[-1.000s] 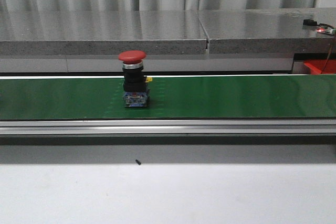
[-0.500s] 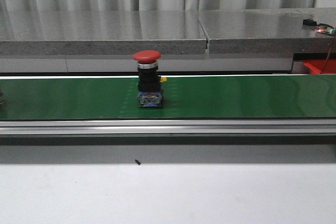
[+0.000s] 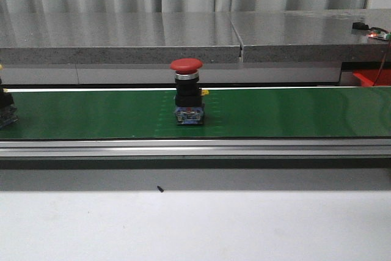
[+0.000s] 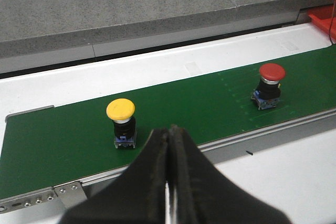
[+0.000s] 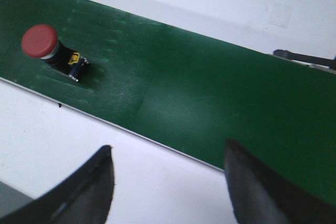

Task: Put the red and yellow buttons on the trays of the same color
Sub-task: 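Lower the right gripper onto the red button and close it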

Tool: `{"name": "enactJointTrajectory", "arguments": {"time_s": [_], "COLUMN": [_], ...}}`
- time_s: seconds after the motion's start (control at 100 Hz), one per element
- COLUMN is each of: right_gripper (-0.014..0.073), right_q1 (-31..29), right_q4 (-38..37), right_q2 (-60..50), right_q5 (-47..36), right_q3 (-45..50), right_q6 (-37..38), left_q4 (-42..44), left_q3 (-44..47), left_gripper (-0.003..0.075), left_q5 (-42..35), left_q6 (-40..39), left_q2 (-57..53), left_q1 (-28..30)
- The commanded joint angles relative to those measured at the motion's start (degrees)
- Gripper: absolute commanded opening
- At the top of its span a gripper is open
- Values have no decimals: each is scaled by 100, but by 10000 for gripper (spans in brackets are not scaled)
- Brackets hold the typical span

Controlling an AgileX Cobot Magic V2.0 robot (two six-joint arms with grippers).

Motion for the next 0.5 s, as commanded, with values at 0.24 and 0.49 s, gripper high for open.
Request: {"name": "enactJointTrajectory", "arguments": {"time_s": [0.24,0.49], "right_gripper": [582,582], "right_q1": [613,1003], "right_q4": [257,401], "right_q2": [1219,2244], "right_q5": [538,981], "right_q3": [-1441,-2232], "right_q6": [-164,-403], "left_q4": [-118,-118], "left_q3": [-130,-130], "left_gripper": [-19,-19], "left_q5": [-394,-394], "left_q6": [-47,-47], "left_q2": [53,53], "left_q1": [-49,-49]}}
